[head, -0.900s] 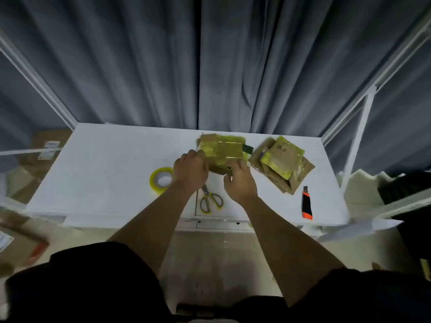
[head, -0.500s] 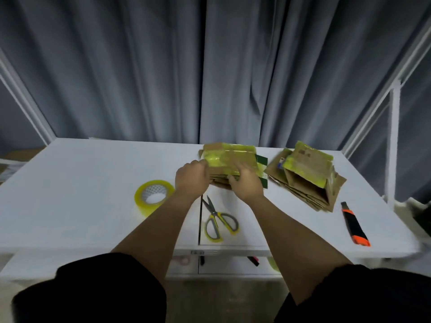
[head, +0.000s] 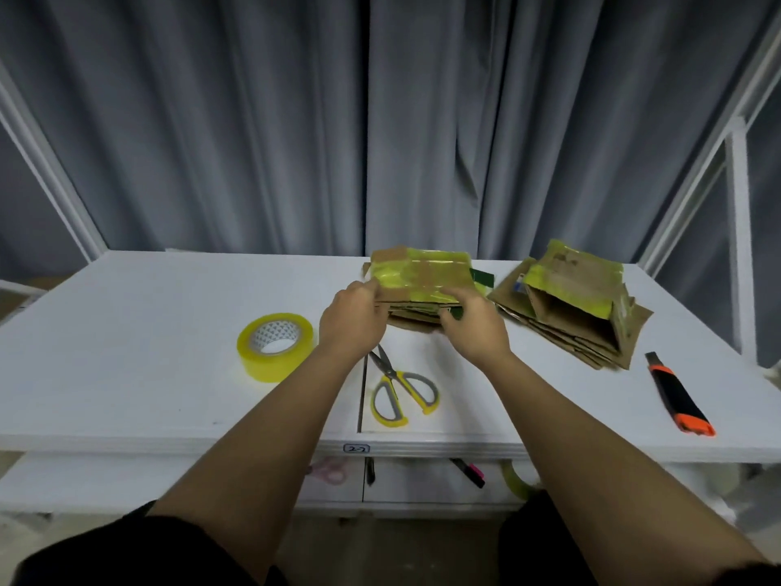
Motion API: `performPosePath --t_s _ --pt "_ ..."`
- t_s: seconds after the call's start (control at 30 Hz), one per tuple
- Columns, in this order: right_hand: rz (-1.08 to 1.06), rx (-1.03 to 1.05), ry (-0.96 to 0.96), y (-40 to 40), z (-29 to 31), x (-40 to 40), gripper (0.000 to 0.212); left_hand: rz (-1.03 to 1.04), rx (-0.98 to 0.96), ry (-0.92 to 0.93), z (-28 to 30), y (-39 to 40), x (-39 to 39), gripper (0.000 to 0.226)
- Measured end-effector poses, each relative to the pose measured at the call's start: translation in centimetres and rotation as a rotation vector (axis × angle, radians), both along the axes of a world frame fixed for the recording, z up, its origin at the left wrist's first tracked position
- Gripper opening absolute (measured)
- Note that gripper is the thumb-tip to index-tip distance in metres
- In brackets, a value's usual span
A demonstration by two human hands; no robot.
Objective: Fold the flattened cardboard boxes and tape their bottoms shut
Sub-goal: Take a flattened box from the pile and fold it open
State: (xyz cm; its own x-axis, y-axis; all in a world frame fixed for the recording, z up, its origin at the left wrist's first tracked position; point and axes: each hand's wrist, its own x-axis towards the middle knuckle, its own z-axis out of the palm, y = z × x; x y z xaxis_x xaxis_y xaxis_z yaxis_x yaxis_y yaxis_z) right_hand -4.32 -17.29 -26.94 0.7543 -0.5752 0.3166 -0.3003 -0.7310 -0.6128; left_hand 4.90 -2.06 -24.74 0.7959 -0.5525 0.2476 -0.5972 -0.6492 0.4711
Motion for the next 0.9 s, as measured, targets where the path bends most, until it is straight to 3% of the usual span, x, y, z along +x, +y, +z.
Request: performPosePath --t_s 0.3,0.4,0.63,0.77,0.9 --pt "0.07 -0.31 0.362 -8.0 -4.9 8.6 0.067 -0.008 -0.048 0.106 -6.7 -5.8 7.0 0.03" --pt "0.126 -0.41 0.421 -9.4 -6.5 10.5 0.059 -0.004 -0.114 0.108 -8.5 -6.6 8.6 0.035" --pt "0.155 -0.55 0.164 -9.9 -7.8 10.4 0.029 0.004 -0.149 0.066 -10.6 -6.6 9.7 0.048" --pt "0.063 -0.646 -0.074 -8.6 -5.4 9.3 0.008 -0.013 -0.258 0.2 -9.9 -5.7 8.5 0.052" --pt "0.034 -0.62 -0.133 -7.3 -2.8 7.8 0.009 -0.045 -0.411 0.298 -8.1 -4.5 6.5 0.044"
